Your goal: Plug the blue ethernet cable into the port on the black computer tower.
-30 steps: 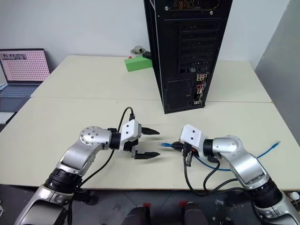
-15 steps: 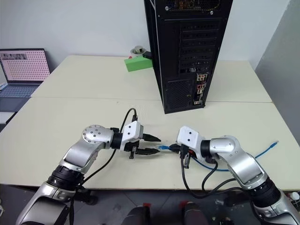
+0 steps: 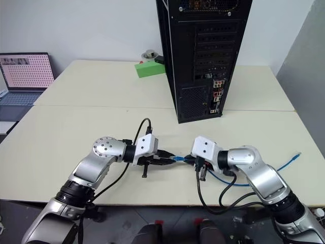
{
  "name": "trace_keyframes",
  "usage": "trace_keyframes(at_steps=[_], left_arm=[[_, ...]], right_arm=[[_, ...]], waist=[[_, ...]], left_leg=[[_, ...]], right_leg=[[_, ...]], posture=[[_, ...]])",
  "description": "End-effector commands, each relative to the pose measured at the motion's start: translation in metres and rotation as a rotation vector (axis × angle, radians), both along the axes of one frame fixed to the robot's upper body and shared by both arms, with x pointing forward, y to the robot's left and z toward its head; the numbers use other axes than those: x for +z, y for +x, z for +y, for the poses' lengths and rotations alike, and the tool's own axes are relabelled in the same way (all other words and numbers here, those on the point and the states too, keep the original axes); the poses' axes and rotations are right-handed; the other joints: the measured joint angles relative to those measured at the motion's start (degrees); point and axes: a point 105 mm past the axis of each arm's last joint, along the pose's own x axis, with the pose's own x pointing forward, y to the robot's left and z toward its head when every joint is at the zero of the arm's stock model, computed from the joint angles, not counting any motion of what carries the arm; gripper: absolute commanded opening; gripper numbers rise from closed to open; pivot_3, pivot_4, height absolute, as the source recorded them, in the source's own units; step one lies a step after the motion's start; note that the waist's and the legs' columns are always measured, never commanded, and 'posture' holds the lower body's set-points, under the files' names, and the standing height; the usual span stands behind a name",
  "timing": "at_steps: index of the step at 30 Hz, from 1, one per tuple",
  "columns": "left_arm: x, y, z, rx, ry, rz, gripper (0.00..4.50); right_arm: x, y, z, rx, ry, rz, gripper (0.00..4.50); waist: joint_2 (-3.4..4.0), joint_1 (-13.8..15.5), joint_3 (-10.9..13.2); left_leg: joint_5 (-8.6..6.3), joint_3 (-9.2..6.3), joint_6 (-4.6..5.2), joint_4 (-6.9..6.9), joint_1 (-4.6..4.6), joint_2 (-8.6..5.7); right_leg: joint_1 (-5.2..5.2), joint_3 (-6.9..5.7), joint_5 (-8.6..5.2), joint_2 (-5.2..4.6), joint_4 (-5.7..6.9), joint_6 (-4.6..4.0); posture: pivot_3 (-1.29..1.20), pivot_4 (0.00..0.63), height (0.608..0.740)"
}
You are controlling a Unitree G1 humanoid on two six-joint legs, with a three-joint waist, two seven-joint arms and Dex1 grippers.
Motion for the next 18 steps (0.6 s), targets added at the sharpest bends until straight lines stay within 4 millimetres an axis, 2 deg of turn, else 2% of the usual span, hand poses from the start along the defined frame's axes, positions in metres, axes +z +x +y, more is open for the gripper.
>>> trace_keyframes(at_steps=[1, 5, 7, 13, 18], left_arm=[[0.0, -0.001, -0.002, -0.031, -0.002, -0.142, 0.27], [-0.002, -0.002, -0.004, -0.075, -0.013, -0.323, 0.27], [-0.007, -0.005, -0.005, -0.097, -0.008, -0.403, 0.27], [-0.005, -0.011, -0.011, -0.188, -0.035, -0.737, 0.27], [0.007, -0.011, -0.012, -0.182, -0.096, -0.906, 0.27]], right_arm=[[0.019, -0.006, -0.007, 0.04, 0.007, -0.03, 1.48], [0.025, -0.011, -0.019, 0.017, 0.054, 0.036, 2.57], [0.031, -0.015, -0.019, -0.009, 0.148, 0.104, 3.05], [0.032, -0.013, -0.011, -0.109, 0.341, 0.259, 3.07], [0.028, -0.011, -0.004, -0.134, 0.404, 0.343, 3.07]], waist=[[0.0, 0.03, 0.0], [0.0, 0.16, 0.0], [0.0, 0.14, 0.0], [-0.01, 0.14, 0.0], [0.0, 0.2, -0.01]], left_leg=[[0.0, 0.0, 0.0, 0.0, 0.0, 0.0], [0.0, 0.0, 0.0, 0.0, -0.01, 0.0], [0.0, 0.0, 0.0, 0.0, -0.01, 0.0], [0.0, 0.0, 0.0, 0.02, 0.0, 0.0], [0.0, 0.01, 0.0, 0.05, -0.01, -0.01]], right_leg=[[0.0, 0.0, 0.0, 0.0, 0.0, 0.0], [0.0, 0.01, 0.0, -0.02, -0.02, -0.01], [0.0, 0.01, 0.0, -0.01, -0.01, -0.01], [0.02, 0.02, 0.03, -0.01, 0.02, 0.02], [0.04, 0.03, 0.07, -0.02, 0.01, 0.09]], posture=[[0.0, 0.15, 0.74], [0.0, 0.15, 0.74], [0.0, 0.15, 0.74], [0.0, 0.15, 0.74], [0.0, 0.15, 0.74]])
